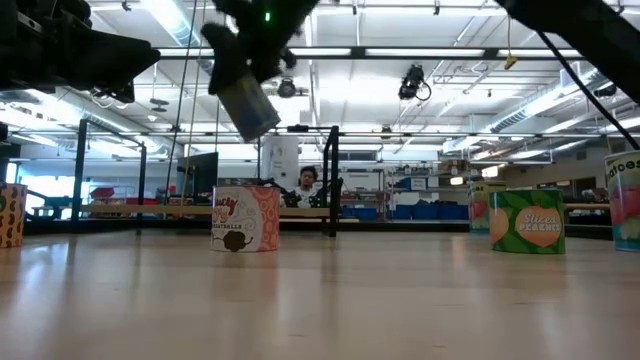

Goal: Pick and place cans onto a shelf
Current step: Put the canned peas on the shelf

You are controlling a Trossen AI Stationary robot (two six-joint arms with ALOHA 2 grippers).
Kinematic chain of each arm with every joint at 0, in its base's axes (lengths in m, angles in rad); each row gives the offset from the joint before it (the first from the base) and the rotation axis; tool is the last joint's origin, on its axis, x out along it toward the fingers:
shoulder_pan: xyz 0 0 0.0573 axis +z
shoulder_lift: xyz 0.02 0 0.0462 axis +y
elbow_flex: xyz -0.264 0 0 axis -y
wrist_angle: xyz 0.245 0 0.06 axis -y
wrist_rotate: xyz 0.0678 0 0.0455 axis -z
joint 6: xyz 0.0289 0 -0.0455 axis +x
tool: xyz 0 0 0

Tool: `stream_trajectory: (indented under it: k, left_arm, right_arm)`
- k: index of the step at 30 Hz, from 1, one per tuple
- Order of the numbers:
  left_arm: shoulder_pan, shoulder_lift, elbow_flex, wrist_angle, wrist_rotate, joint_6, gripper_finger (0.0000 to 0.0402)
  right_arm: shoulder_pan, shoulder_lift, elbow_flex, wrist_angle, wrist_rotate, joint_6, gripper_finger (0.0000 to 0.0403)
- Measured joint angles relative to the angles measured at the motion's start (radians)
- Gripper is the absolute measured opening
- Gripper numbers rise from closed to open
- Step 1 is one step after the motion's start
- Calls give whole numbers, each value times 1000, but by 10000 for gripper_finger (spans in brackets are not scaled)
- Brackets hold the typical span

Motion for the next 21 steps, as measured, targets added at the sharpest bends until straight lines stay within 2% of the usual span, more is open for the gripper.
stream_trajectory:
  k: [6, 10, 13, 19, 21]
  left_arm:
    - [0, 0, 0, 0, 0, 0, 105]
    - [0, 0, 0, 0, 0, 0, 105]
    - [0, 0, 0, 0, 0, 0, 105]
    - [0, 0, 0, 0, 0, 0, 105]
    - [0, 0, 0, 0, 0, 0, 105]
  right_arm:
    - [-92, 1, -129, 185, 112, 191, 319]
    - [-111, 7, -234, 315, 187, 326, 318]
    - [-107, 3, -296, 432, 291, 387, 318]
    - [-75, 3, -354, 462, 499, 427, 318]
    - [-57, 3, -364, 460, 528, 431, 318]
